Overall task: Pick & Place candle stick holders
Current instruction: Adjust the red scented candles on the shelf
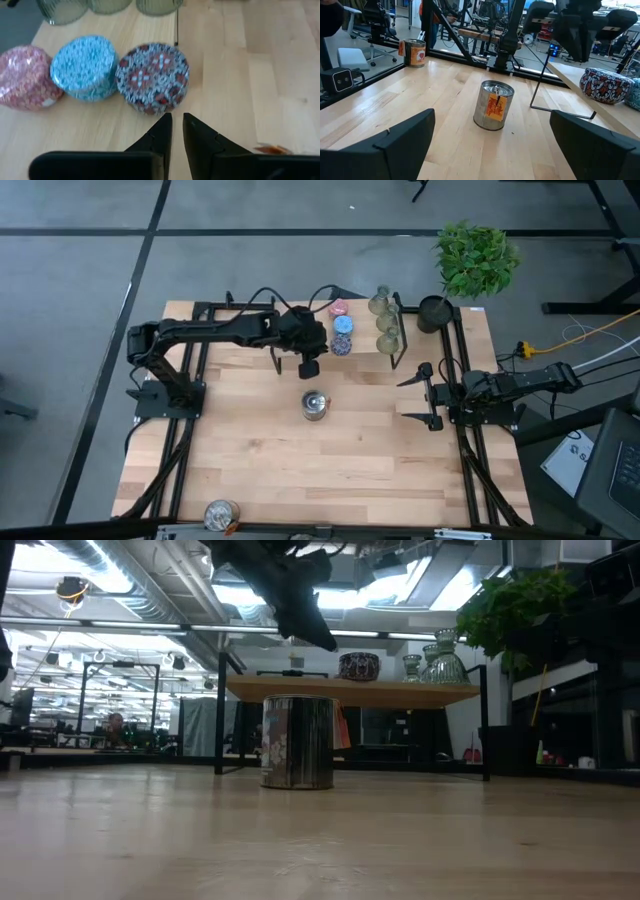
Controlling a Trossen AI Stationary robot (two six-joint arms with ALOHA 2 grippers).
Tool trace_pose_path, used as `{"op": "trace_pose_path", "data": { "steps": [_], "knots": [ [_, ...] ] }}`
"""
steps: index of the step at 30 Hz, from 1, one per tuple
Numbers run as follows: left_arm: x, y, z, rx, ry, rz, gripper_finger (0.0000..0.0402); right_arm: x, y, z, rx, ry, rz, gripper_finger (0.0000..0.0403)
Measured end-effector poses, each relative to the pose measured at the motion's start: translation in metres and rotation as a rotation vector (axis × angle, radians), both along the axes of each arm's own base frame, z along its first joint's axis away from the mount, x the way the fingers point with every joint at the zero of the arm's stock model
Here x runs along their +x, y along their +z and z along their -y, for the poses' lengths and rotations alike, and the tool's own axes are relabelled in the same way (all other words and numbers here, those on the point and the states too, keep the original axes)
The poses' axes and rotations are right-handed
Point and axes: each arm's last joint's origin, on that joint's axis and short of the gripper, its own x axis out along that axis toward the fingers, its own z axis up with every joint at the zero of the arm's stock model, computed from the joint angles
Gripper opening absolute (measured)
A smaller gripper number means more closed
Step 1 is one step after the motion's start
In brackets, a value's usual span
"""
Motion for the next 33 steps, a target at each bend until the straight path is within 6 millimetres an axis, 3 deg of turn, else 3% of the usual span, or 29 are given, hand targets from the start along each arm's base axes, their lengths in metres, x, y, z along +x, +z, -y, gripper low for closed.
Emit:
{"op": "trace_pose_path", "data": {
  "steps": [24, 33],
  "knots": [
    [0.005, -0.004, -0.005, 0.028, -0.011, 0.015, 0.0002, 0.000, 0.000, 0.000, 0.000, 0.000, 0.000, 0.0398],
    [-0.012, 0.013, 0.000, 0.011, 0.002, 0.008, 0.0001, 0.000, 0.000, 0.000, 0.000, 0.000, 0.001, 0.0398]
  ]
}}
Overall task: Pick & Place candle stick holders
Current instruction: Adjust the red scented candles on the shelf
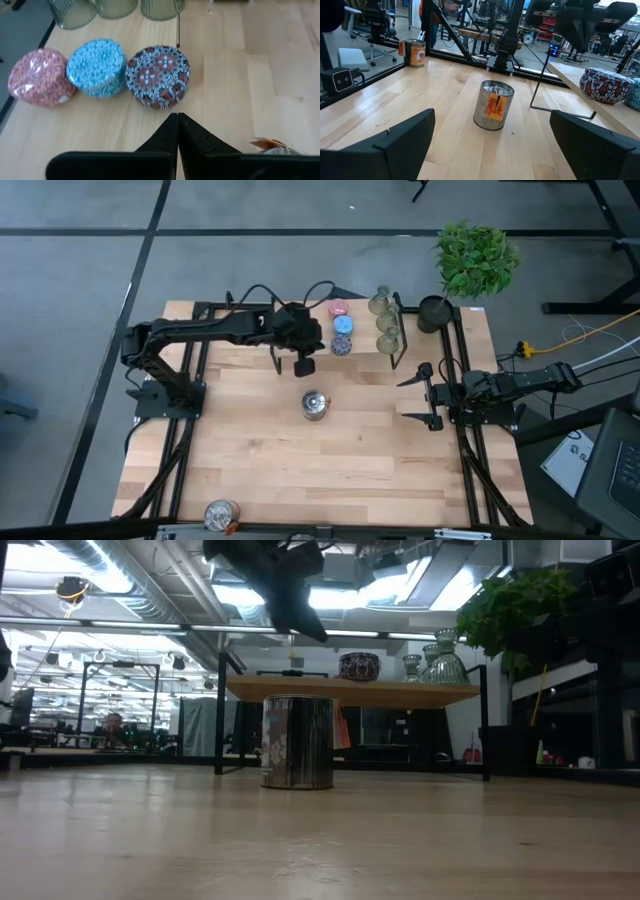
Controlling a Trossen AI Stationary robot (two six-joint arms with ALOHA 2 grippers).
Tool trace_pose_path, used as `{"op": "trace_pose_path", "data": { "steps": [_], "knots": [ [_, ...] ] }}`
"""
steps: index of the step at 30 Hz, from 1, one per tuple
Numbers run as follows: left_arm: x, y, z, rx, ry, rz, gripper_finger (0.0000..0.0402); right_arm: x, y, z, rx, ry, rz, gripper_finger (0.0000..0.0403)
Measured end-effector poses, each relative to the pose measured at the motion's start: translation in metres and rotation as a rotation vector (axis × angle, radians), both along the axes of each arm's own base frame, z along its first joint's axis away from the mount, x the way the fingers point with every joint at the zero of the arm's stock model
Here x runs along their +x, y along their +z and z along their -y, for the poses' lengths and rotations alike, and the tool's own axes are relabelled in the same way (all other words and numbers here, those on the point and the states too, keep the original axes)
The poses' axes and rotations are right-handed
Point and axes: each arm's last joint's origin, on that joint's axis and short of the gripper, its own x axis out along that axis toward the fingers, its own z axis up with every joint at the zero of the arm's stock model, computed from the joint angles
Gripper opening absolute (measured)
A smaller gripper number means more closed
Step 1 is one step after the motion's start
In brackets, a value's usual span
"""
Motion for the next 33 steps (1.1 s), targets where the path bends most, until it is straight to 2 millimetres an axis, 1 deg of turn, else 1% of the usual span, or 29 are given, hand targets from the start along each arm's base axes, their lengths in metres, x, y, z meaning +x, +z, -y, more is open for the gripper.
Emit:
{"op": "trace_pose_path", "data": {
  "steps": [5, 11, 14, 16, 25, 29, 33],
  "knots": [
    [-0.001, -0.003, 0.000, -0.021, 0.009, -0.021, 0.0003, 0.000, 0.000, 0.000, 0.000, 0.000, 0.000, 0.0398],
    [0.014, -0.018, 0.002, -0.052, -0.023, -0.022, 0.0002, 0.000, 0.000, 0.000, 0.000, 0.000, 0.000, 0.0398],
    [0.019, -0.028, 0.002, -0.058, -0.030, -0.050, 0.0002, 0.000, 0.000, 0.000, 0.000, 0.000, 0.000, 0.0398],
    [0.021, -0.030, 0.001, -0.047, -0.028, -0.055, 0.0001, 0.000, 0.000, 0.000, 0.000, 0.000, -0.001, 0.0398],
    [0.028, -0.021, -0.008, -0.002, -0.006, 0.075, 0.0001, 0.000, 0.000, 0.000, 0.000, 0.000, -0.001, 0.0398],
    [0.030, -0.024, -0.010, -0.003, -0.002, 0.069, 0.0003, 0.000, 0.000, 0.000, 0.000, 0.000, 0.000, 0.0398],
    [0.030, -0.020, -0.009, 0.004, -0.009, 0.101, 0.0001, 0.000, 0.000, 0.000, 0.000, 0.000, 0.000, 0.0398]
  ]
}}
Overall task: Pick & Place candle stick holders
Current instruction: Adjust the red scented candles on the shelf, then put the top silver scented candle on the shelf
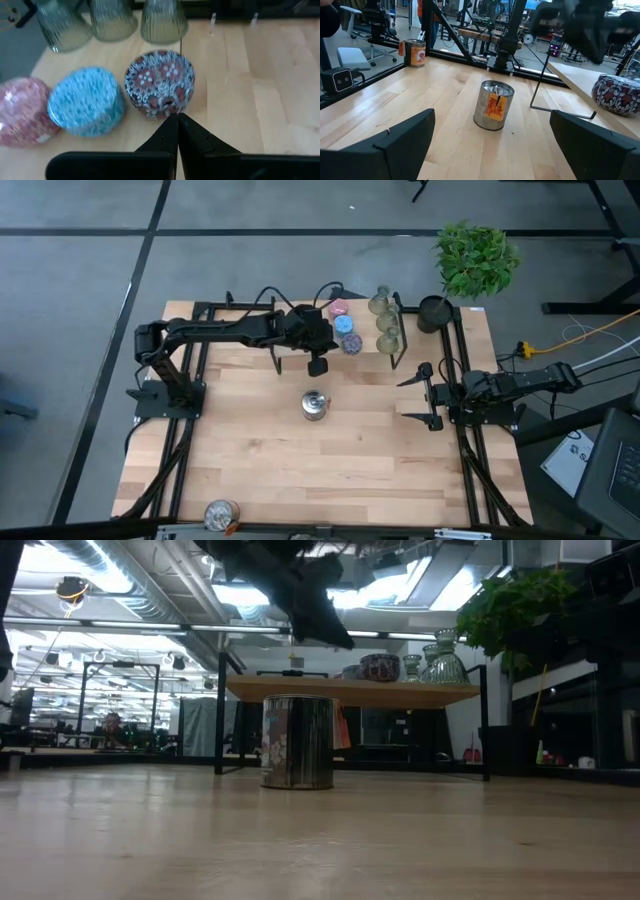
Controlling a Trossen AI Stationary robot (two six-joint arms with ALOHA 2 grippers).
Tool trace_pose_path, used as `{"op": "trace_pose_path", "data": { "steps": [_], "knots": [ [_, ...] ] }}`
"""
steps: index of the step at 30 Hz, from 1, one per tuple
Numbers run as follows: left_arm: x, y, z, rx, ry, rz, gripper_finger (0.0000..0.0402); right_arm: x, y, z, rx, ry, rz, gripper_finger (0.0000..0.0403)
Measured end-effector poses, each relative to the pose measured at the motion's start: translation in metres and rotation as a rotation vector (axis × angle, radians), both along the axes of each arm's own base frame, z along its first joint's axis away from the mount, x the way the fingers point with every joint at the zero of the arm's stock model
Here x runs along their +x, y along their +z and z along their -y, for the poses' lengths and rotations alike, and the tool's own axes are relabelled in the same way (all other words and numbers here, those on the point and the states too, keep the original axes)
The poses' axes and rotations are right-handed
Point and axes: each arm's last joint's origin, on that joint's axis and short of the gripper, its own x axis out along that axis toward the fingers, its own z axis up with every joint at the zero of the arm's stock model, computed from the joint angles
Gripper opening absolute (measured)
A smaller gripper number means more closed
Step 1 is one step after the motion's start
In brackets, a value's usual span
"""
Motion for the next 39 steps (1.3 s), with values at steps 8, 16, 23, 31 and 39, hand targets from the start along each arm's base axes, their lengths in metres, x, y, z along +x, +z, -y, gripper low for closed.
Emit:
{"op": "trace_pose_path", "data": {
  "steps": [8, 16, 23, 31, 39],
  "knots": [
    [-0.016, 0.036, 0.007, 0.033, -0.012, 0.120, 0.0008, 0.000, 0.000, 0.000, 0.000, 0.000, 0.000, 0.0398],
    [-0.041, 0.075, 0.038, 0.033, -0.070, 0.224, 0.0062, 0.000, 0.000, 0.000, 0.000, 0.000, 0.000, 0.0398],
    [-0.046, 0.079, 0.097, 0.122, -0.199, 0.171, 0.0137, 0.000, 0.000, 0.000, 0.000, 0.000, 0.000, 0.0398],
    [-0.057, 0.059, 0.150, 0.128, -0.324, -0.043, 0.0192, 0.000, 0.000, 0.000, 0.000, 0.000, 0.000, 0.0398],
    [-0.077, 0.034, 0.198, 0.121, -0.322, -0.161, 0.0197, 0.000, 0.000, 0.000, 0.000, 0.000, 0.000, 0.0398]
  ]
}}
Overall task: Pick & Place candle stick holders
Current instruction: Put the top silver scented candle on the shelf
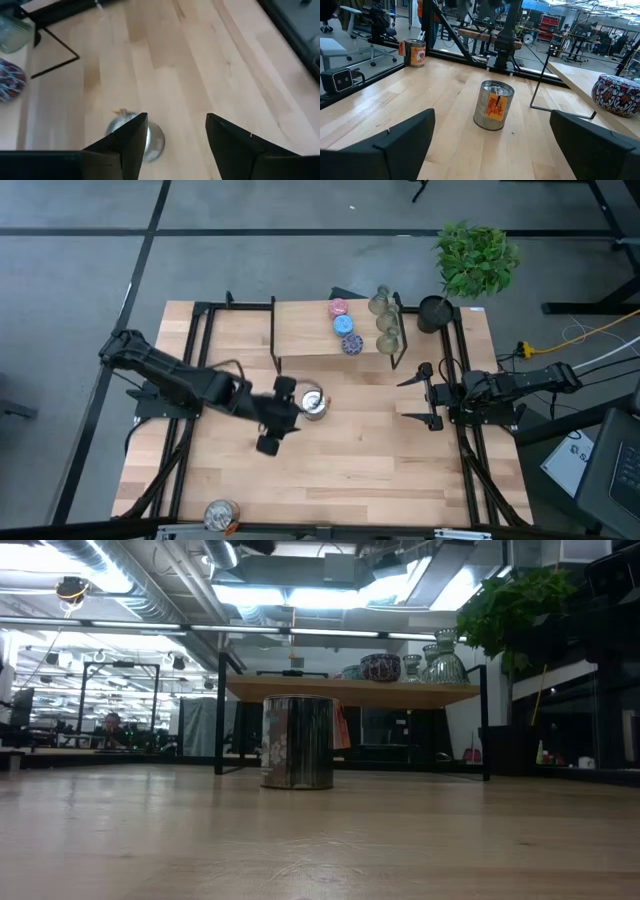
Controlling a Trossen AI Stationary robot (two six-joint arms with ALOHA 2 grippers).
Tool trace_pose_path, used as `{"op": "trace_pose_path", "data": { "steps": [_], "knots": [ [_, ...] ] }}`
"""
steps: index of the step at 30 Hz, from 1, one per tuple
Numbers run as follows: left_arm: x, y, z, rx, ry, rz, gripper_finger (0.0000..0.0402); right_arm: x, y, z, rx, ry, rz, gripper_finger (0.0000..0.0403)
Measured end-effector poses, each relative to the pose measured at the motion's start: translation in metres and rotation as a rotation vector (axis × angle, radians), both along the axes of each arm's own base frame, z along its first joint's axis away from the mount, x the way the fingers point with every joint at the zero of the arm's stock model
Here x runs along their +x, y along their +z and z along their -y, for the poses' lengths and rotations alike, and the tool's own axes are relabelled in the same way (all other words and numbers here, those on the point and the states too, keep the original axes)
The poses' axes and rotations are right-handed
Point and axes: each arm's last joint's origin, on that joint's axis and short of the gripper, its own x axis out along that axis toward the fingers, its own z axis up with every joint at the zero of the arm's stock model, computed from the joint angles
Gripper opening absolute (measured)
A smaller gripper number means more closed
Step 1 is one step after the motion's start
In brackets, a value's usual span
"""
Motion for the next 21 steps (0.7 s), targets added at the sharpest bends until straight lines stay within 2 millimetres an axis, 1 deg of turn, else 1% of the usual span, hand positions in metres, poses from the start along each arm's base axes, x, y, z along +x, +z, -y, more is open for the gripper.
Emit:
{"op": "trace_pose_path", "data": {
  "steps": [7, 11, 15, 21],
  "knots": [
    [-0.011, -0.025, 0.028, 0.025, -0.059, 0.008, 0.0198, 0.000, 0.000, 0.000, 0.000, 0.000, 0.000, 0.0398],
    [-0.013, -0.037, 0.037, 0.042, -0.120, 0.050, 0.0198, 0.000, 0.000, 0.000, 0.000, 0.000, 0.000, 0.0398],
    [-0.013, -0.049, 0.031, 0.076, -0.097, 0.049, 0.0198, 0.000, 0.000, 0.000, 0.000, 0.000, 0.000, 0.0398],
    [-0.008, -0.056, 0.015, 0.096, -0.033, 0.040, 0.0198, 0.000, 0.000, 0.000, 0.000, 0.000, 0.000, 0.0398]
  ]
}}
